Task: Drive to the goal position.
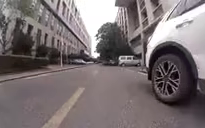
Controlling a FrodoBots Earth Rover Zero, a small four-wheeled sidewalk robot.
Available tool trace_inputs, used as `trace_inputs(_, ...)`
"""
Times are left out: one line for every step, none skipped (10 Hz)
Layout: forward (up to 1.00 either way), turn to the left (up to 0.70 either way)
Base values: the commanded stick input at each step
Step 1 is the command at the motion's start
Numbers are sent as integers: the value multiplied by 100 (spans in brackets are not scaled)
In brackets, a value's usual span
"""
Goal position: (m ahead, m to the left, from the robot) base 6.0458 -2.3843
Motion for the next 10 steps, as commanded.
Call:
trace_inputs(70,0)
trace_inputs(70,0)
trace_inputs(70,0)
trace_inputs(70,0)
trace_inputs(70,0)
trace_inputs(70,0)
trace_inputs(70,0)
trace_inputs(70,0)
trace_inputs(70,0)
trace_inputs(70,0)
